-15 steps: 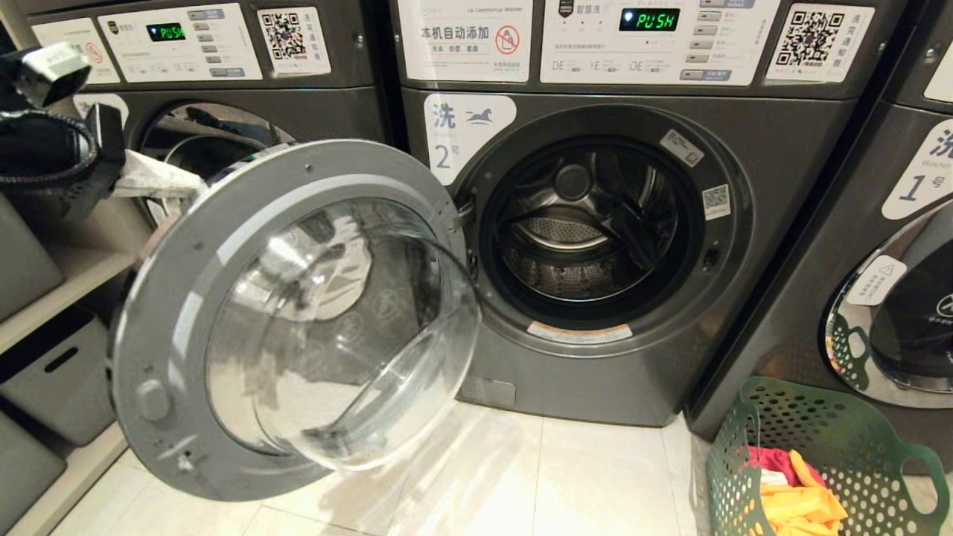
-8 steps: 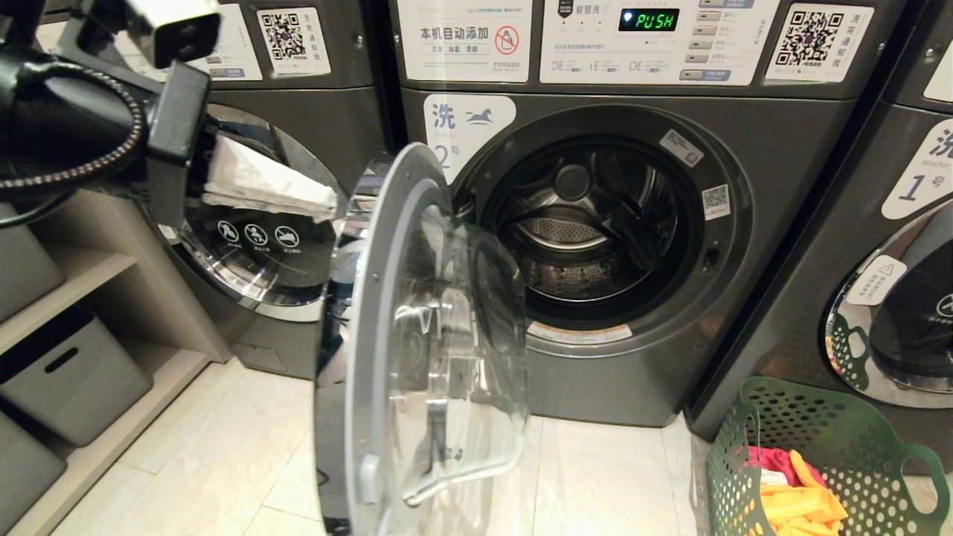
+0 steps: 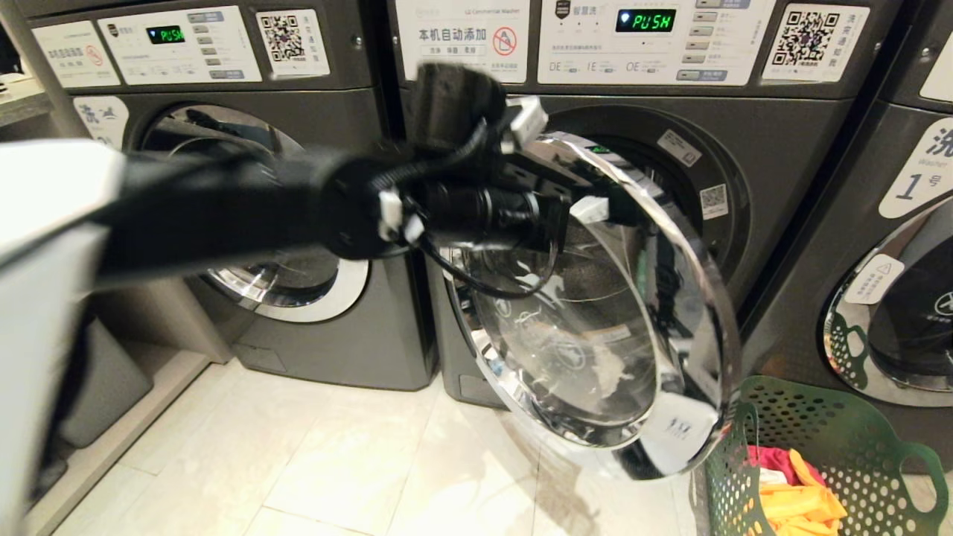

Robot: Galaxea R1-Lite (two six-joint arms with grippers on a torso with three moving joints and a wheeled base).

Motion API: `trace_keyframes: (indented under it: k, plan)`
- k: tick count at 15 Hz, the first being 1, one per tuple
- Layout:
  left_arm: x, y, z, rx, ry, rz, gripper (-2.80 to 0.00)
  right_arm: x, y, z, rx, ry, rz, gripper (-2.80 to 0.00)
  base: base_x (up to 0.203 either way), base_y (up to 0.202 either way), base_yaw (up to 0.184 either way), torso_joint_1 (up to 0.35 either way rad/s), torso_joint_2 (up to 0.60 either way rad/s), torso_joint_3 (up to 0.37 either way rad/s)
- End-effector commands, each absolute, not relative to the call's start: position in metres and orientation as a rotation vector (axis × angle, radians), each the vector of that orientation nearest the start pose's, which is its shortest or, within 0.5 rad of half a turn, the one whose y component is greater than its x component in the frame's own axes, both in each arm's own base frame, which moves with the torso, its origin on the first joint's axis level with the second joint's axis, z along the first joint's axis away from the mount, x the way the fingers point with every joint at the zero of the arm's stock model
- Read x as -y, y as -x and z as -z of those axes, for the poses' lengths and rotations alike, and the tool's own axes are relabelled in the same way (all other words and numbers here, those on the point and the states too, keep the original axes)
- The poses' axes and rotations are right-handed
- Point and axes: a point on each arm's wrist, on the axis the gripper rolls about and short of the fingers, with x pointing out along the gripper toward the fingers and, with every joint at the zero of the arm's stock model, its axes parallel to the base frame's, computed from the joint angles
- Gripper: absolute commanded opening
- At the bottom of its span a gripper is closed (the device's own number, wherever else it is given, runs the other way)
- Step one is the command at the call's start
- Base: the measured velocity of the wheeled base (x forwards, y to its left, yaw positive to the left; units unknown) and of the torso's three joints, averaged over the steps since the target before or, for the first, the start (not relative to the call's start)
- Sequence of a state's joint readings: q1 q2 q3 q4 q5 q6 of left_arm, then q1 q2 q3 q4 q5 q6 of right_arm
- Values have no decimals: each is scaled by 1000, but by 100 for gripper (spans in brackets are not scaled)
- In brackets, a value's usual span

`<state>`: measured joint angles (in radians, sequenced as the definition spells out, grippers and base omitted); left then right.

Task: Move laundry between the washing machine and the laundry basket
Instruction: Close the washing machine door with the left hand

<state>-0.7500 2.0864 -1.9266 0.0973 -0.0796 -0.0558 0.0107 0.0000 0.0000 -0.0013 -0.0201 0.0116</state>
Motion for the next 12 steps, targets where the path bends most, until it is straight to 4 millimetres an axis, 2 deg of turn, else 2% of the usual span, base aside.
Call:
trace_keyframes:
  k: [1, 3, 5, 6, 8, 9, 10, 11, 12]
  plan:
    - [334, -332, -265, 4, -6, 798, -280, 1, 23, -76, 0, -24, 12, -280, 0, 0, 0, 0, 0, 0]
    - [331, -315, -296, 163, -33, 760, -280, 1, 23, -76, 0, -6, 6, -280, 0, 0, 0, 0, 0, 0]
    - [314, -292, -334, 240, -3, 711, -280, 0, 23, -76, -5, 47, -6, -280, 0, 0, 0, 0, 0, 0]
    - [301, -280, -354, 270, 14, 685, -280, 0, 25, -82, 9, 107, -25, -280, 0, 0, 0, 0, 0, 0]
    - [276, -256, -387, 310, 44, 635, -280, -1, 27, -121, 30, 139, -58, -280, 0, 0, 0, 0, 0, 0]
    - [266, -247, -399, 324, 61, 596, -280, -1, 21, -148, 12, 143, -71, -280, 0, 0, 0, 0, 0, 0]
    - [256, -239, -409, 340, 79, 558, -280, -2, 7, -177, -29, 137, -83, -280, 0, 0, 0, 0, 0, 0]
    - [249, -232, -418, 357, 94, 538, -280, -2, -16, -202, -91, 124, -93, -280, 0, 0, 0, 0, 0, 0]
    - [241, -223, -427, 376, 109, 525, -280, -2, -49, -223, -173, 108, -102, -280, 0, 0, 0, 0, 0, 0]
